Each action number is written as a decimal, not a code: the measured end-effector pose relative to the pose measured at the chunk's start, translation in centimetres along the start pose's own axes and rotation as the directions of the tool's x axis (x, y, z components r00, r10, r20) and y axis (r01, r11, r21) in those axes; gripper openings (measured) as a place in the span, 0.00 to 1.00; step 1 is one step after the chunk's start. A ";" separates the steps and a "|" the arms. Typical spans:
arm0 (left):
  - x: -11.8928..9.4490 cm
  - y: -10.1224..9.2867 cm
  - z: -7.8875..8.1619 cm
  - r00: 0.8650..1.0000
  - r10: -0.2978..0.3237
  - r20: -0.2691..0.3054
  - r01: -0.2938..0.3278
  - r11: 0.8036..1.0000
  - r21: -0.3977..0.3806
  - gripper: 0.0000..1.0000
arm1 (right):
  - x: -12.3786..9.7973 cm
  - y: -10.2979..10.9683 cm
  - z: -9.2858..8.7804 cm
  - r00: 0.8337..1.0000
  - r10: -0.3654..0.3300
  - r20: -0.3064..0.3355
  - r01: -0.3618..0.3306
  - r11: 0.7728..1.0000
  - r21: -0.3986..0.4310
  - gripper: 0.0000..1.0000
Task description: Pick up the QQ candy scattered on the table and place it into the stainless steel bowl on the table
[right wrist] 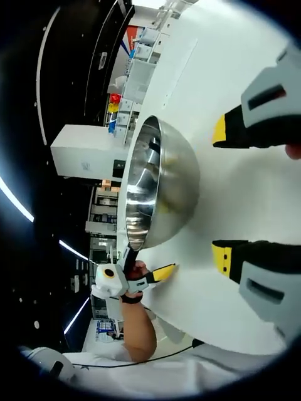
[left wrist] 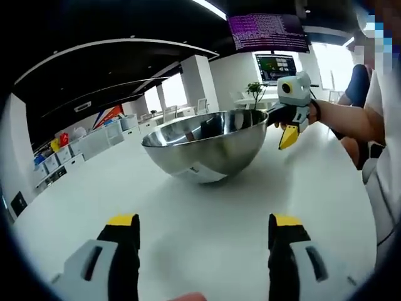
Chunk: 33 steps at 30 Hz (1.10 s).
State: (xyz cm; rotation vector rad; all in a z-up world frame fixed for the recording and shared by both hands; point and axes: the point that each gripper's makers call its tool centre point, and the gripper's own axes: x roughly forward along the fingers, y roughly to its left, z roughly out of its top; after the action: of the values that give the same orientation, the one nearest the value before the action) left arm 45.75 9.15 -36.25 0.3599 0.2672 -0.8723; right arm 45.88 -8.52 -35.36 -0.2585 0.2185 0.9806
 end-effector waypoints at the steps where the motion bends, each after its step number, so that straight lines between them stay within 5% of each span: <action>1: 0.2 0.0 0.0 1.000 -0.004 0.001 0.004 1.000 0.010 0.89 | 0.2 -0.1 -0.3 1.000 0.010 -0.011 -0.010 1.000 -0.012 0.61; 5: 0.8 0.8 0.3 1.000 0.003 0.018 -0.003 1.000 0.017 0.94 | 0.9 -0.7 -0.9 0.999 0.021 -0.042 -0.023 0.999 -0.044 0.63; 10: 1.7 0.2 1.4 0.996 -0.072 0.054 0.072 0.997 -0.003 0.94 | 1.2 -1.3 0.1 0.998 0.058 0.027 -0.058 0.998 0.001 0.69; 20: 3.8 0.1 3.4 0.974 -0.191 0.125 0.193 0.981 -0.006 0.95 | 2.6 -1.5 1.4 0.986 0.157 0.059 -0.156 0.987 -0.028 0.90; 27: 4.7 0.7 4.3 0.959 -0.213 0.187 0.209 0.977 0.040 0.95 | 3.1 -1.2 2.7 0.965 0.237 0.111 -0.231 0.970 -0.070 0.97; 33: 5.6 0.9 4.7 0.954 -0.219 0.204 0.216 0.976 0.040 0.95 | 3.7 -1.4 2.7 0.964 0.252 0.088 -0.243 0.965 -0.102 0.97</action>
State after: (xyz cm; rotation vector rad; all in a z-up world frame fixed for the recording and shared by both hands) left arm 50.27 3.81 -33.90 0.2548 0.1065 -1.1218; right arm 49.24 -5.49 -33.69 -0.2682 0.1156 1.2514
